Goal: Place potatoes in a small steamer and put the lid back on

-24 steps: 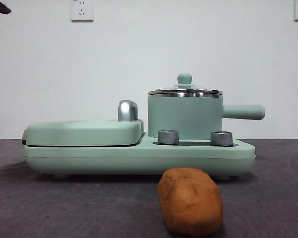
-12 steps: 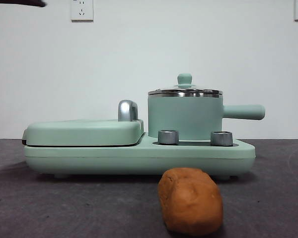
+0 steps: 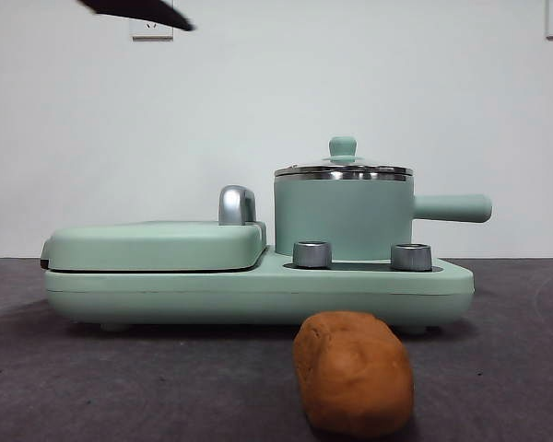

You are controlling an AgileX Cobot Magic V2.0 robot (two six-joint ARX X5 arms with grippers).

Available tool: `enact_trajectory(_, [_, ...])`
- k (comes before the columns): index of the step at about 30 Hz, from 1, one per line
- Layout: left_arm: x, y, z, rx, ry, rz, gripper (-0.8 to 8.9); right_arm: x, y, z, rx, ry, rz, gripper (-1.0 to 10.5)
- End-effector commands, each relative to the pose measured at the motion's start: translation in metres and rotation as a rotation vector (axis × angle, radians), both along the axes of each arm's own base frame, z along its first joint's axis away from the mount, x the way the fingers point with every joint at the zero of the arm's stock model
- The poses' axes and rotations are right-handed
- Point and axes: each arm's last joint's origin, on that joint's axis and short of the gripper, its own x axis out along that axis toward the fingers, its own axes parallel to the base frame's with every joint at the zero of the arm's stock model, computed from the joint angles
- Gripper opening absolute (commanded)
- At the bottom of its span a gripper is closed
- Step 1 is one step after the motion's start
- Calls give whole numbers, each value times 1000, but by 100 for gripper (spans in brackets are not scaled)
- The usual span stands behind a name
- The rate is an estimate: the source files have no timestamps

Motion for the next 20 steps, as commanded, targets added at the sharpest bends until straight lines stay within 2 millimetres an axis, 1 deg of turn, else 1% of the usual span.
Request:
enact_trajectory(1, [23, -24, 9, 63, -69, -40, 494, 0, 0, 5, 8, -11, 1, 485])
enact_trajectory(5, [46, -54, 6, 111, -97, -31, 494, 0, 0, 5, 13, -7, -1, 485])
enact_trajectory(8, [63, -76, -3, 161, -122, -6, 494, 0, 0, 5, 13, -7, -1, 485])
enact_trajectory(11, [78, -97, -16, 219, -151, 16, 494, 0, 0, 5, 13, -7, -1, 485])
enact_trajectory(14, [92, -115, -31, 236, -167, 14, 493, 0, 0, 5, 13, -7, -1, 485])
enact_trajectory(18, [104, -132, -53, 238, -167, -4, 491, 0, 0, 5, 17, -5, -3, 485])
enact_trajectory(20, [109, -138, -63, 243, -162, -8, 489, 0, 0, 5, 25, 2, -5, 485])
